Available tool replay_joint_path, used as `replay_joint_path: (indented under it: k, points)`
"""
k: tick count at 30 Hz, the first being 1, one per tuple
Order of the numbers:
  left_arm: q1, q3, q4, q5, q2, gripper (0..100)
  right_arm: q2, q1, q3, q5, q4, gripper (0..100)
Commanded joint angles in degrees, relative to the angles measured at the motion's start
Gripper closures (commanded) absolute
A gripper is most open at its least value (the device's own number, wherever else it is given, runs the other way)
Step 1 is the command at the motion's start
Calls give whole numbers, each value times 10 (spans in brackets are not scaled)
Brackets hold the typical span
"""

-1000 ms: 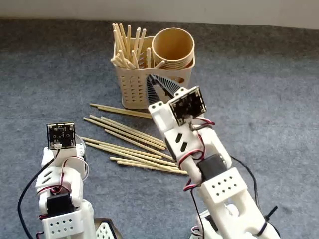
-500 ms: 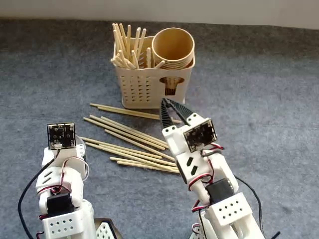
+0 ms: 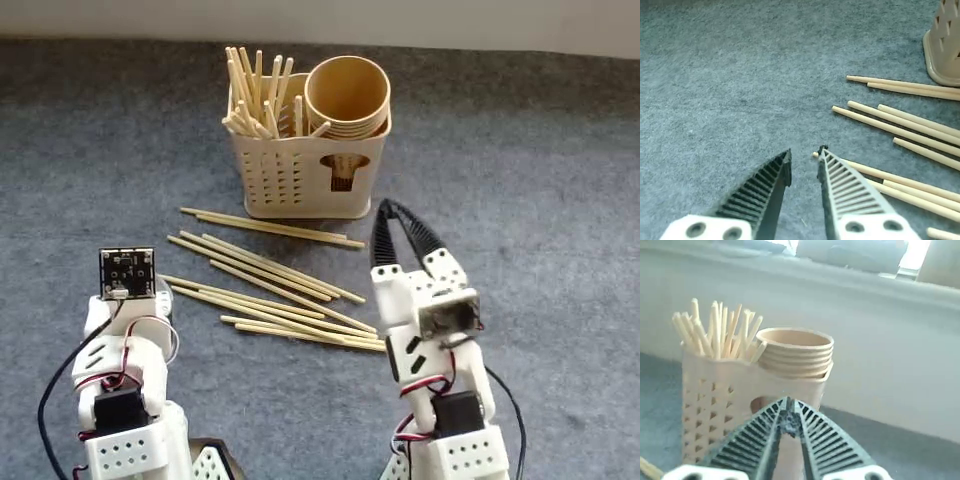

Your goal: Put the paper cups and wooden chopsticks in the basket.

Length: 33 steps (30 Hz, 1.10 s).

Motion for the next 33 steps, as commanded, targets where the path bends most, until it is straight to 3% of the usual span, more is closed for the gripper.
replay_joint_path:
  k: [1,5,13,22,26,33]
  points:
    - [14,6,0,-34,-4,891,-51,35,75,-4,4,994]
    - [14,-29,4,-34,-4,891,-34,75,87,-11,-1,994]
    - [35,-159,22,-34,0,894,-34,160,87,-178,-2,994]
    - [160,-301,141,-58,9,896,-29,170,87,-182,1,994]
    - [193,-340,154,-69,94,896,-34,170,87,-181,29,994]
    - [243,-403,187,-183,311,896,-34,170,87,-181,32,994]
